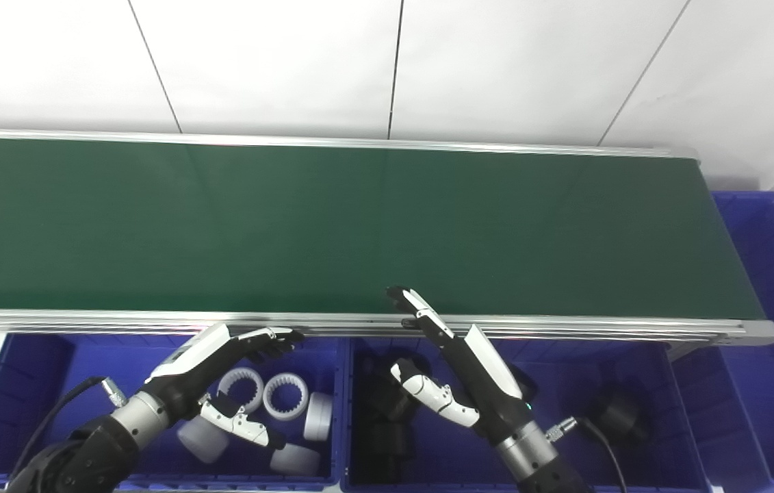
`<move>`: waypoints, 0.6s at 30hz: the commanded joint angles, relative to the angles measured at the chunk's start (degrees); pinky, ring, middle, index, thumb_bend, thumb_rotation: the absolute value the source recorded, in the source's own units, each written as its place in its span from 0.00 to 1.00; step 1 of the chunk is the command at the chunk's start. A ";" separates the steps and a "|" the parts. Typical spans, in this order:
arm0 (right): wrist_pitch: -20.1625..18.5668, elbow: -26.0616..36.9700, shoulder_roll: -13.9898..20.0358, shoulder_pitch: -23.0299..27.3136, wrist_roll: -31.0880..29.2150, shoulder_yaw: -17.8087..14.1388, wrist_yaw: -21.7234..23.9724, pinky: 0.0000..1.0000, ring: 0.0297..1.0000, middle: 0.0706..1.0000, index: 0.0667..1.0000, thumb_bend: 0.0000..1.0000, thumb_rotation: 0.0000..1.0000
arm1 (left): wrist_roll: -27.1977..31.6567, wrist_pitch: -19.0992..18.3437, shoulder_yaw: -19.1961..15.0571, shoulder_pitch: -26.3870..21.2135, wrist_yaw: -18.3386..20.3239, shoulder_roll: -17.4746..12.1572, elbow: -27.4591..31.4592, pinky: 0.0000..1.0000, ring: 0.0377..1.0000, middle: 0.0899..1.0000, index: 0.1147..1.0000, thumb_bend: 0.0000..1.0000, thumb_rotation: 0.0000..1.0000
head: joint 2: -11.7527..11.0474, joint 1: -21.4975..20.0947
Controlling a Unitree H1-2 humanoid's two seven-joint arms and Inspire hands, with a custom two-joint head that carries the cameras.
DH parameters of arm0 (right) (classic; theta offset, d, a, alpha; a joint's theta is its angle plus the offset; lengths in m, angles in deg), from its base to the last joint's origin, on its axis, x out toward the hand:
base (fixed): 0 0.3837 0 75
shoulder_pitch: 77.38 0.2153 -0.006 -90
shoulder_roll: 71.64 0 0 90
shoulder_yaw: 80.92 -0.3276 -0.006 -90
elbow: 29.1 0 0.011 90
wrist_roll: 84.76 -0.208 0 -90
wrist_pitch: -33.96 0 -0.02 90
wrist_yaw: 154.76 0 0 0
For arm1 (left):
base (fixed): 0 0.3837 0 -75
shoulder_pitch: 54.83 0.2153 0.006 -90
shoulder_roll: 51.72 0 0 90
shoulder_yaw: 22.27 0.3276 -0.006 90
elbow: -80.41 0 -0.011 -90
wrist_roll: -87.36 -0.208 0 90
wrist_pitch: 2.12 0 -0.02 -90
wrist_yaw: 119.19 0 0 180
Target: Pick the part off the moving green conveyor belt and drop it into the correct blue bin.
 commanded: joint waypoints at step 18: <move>1.14 2.92 -0.48 -0.95 -1.33 0.38 0.07 0.83 0.91 0.96 0.94 0.39 0.86 | 28.26 17.64 -3.03 2.96 1.45 3.18 -0.47 0.84 0.90 0.92 0.88 0.58 0.62 | 0.66 -0.27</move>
